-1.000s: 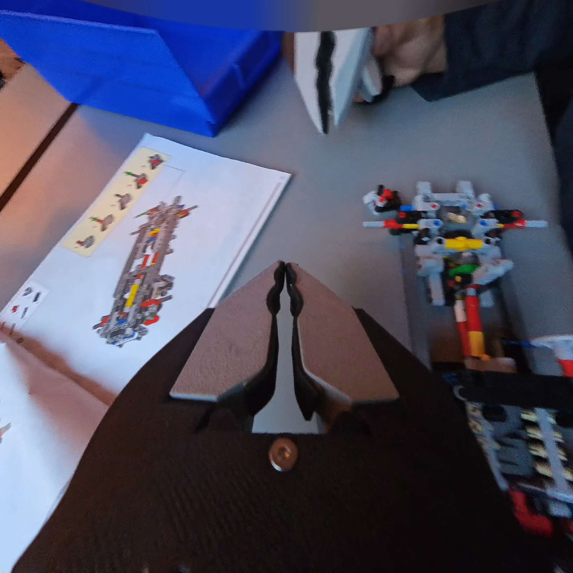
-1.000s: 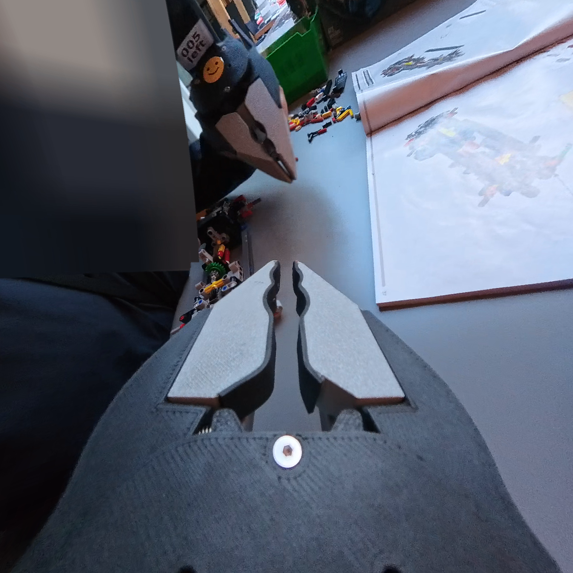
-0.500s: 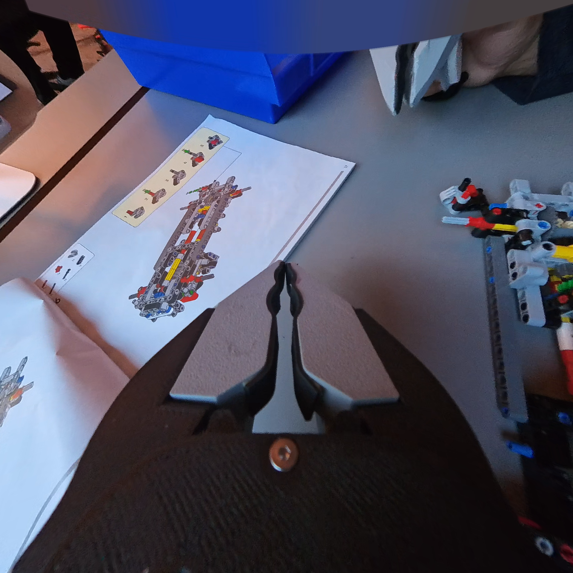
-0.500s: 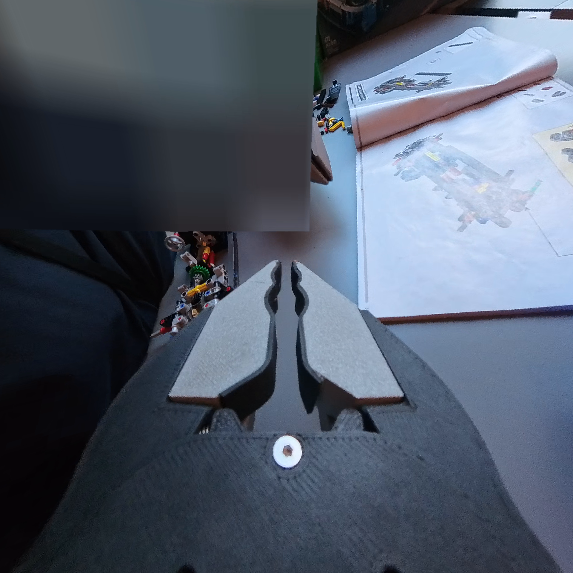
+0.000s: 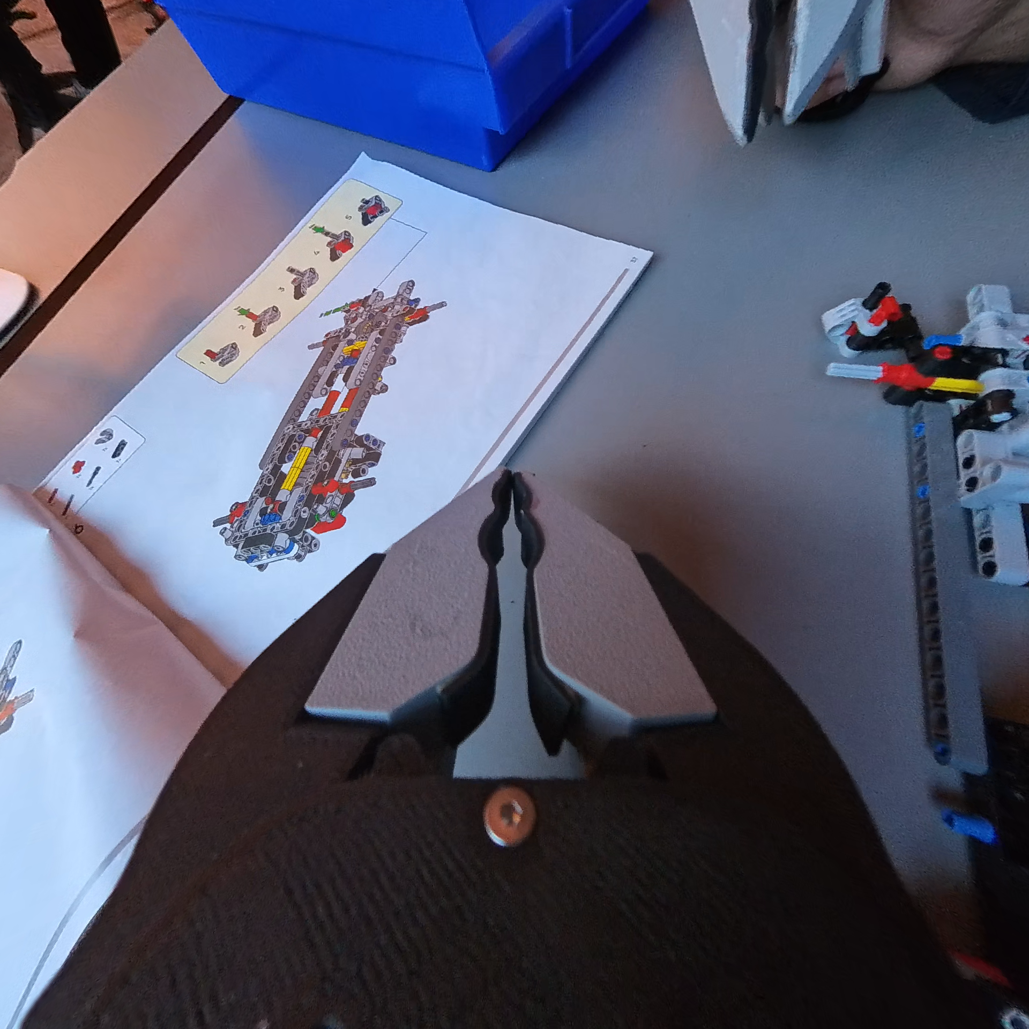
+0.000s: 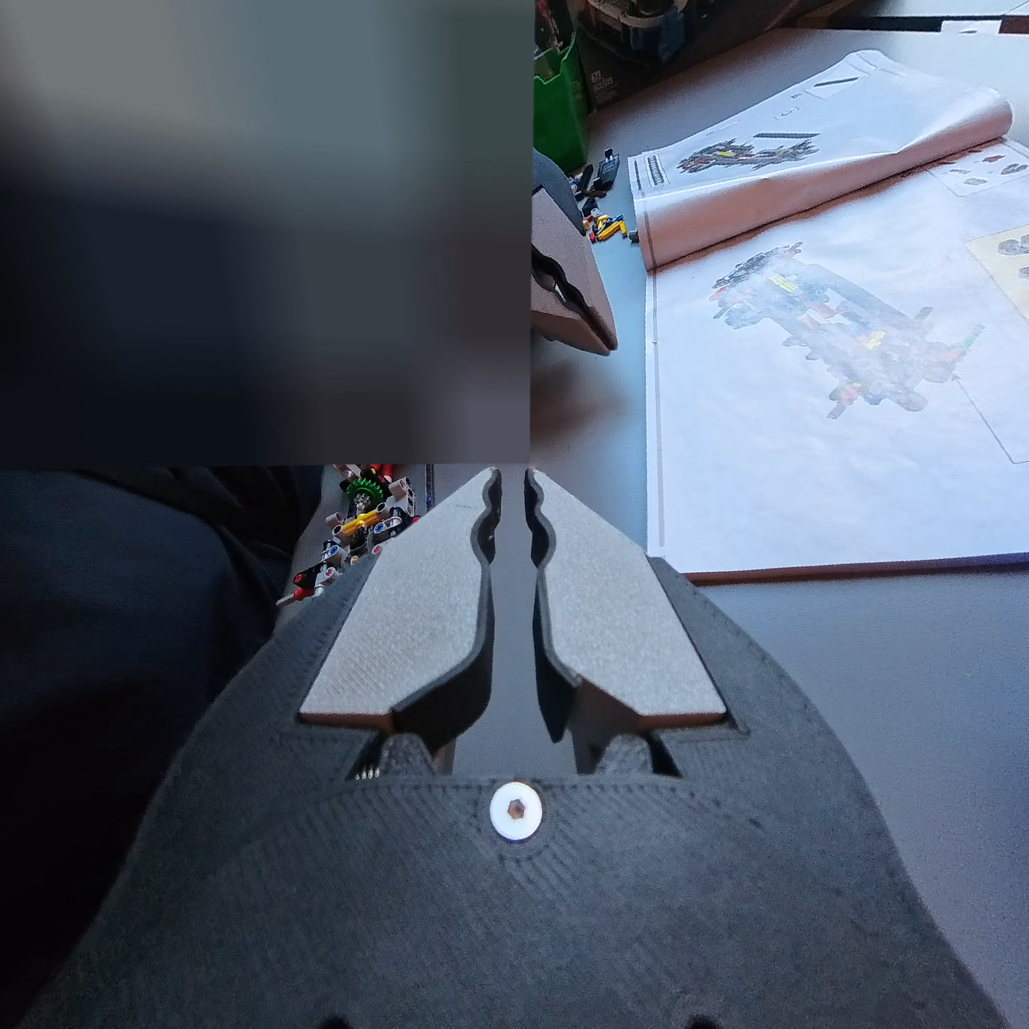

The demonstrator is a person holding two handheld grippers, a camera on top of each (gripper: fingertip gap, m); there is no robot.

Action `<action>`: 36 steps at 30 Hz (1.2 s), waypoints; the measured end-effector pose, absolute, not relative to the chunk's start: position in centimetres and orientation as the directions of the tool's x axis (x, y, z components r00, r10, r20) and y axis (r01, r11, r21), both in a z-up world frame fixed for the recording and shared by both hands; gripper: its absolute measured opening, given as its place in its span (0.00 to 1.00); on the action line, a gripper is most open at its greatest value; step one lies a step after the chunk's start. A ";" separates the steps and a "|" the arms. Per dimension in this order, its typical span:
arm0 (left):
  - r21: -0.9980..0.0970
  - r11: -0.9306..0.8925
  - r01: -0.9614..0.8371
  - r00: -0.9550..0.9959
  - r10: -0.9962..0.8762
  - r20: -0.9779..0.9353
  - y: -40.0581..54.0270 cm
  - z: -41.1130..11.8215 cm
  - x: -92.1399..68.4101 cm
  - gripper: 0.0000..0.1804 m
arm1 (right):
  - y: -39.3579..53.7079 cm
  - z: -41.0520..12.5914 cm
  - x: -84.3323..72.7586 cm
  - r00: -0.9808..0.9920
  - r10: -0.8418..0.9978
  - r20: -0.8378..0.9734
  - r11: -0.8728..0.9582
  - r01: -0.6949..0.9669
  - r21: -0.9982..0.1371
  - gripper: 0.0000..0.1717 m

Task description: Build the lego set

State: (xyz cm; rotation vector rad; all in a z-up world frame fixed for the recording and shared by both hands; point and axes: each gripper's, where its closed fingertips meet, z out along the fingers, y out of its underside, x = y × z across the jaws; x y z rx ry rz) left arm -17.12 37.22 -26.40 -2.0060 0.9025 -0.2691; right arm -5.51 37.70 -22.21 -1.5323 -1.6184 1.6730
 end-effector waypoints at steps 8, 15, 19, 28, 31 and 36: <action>-0.767 -0.324 -0.554 0.688 -0.696 -0.203 37.0 -27.1 -17.0 0.00 | 37.4 -22.6 -5.6 -0.348 0.834 -0.427 -0.261 0.433 -0.863 0.03; -0.761 -0.325 -0.562 0.685 -0.698 -0.208 37.1 -27.2 -16.9 0.00 | 37.3 -22.7 -5.6 -0.349 0.834 -0.427 -0.257 0.439 -0.861 0.03; -0.753 -0.329 -0.569 0.680 -0.703 -0.207 37.1 -27.5 -16.9 0.00 | 37.4 -22.7 -5.6 -0.350 0.831 -0.431 -0.261 0.439 -0.860 0.02; -0.732 -0.331 -0.595 0.667 -0.711 -0.221 37.1 -27.9 -16.8 0.00 | 37.4 -22.7 -5.6 -0.352 0.827 -0.438 -0.268 0.439 -0.858 0.03; -0.731 -0.329 -0.597 0.666 -0.711 -0.224 37.1 -27.9 -16.8 0.00 | 37.4 -22.6 -5.6 -0.353 0.826 -0.440 -0.270 0.437 -0.858 0.03; -0.730 -0.329 -0.599 0.665 -0.712 -0.225 37.2 -28.0 -16.8 0.00 | 37.4 -22.7 -5.6 -0.353 0.826 -0.438 -0.268 0.439 -0.858 0.03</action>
